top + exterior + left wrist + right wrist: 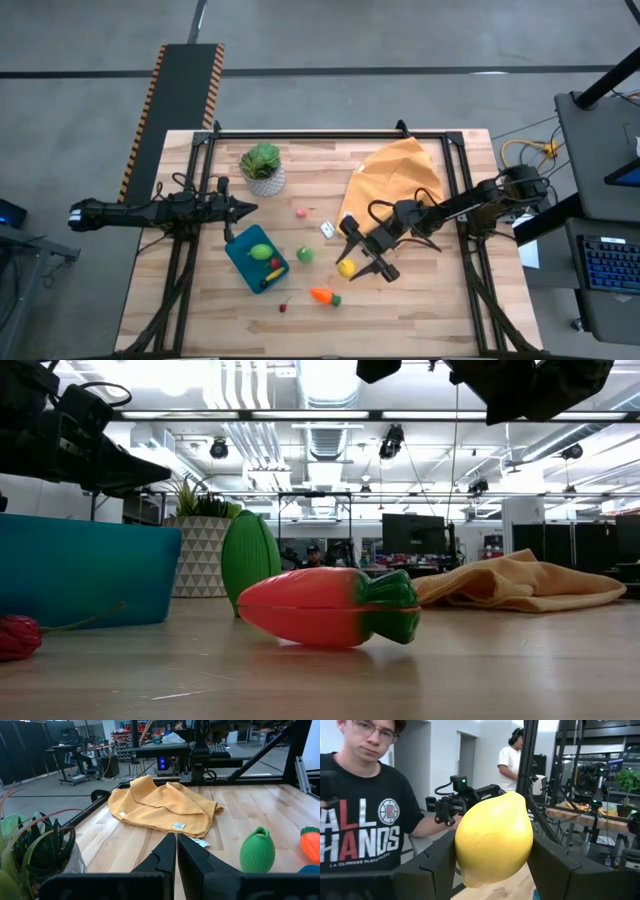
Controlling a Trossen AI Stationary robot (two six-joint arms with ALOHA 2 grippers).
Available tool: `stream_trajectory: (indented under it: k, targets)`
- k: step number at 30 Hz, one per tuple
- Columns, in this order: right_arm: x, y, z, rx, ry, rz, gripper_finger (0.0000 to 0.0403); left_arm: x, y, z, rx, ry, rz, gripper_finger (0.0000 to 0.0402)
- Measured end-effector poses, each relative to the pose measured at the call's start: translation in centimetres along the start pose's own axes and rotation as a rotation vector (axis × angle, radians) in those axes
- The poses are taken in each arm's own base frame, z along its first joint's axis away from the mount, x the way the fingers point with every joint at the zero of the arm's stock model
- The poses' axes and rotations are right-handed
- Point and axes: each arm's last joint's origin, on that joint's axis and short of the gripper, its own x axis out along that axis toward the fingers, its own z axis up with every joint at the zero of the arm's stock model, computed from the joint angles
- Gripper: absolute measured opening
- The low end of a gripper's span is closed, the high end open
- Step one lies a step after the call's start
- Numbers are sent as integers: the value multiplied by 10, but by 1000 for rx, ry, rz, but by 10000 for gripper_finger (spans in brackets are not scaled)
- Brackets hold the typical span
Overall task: Pick and placing Produce into tupperware
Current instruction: Put the yellow lemon into the blue bin
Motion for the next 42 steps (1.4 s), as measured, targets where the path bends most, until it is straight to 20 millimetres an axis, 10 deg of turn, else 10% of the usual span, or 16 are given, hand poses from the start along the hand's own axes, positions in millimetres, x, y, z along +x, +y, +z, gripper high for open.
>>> stream_trajectory:
  k: [20, 42]
  targets:
    - [-10, -21, -10, -32, 138, -833, 196, 0, 0, 0, 0, -1, 1, 0]
    - [1, -26, -10, 44, 246, -778, 196, 0, 0, 0, 0, -1, 1, 0]
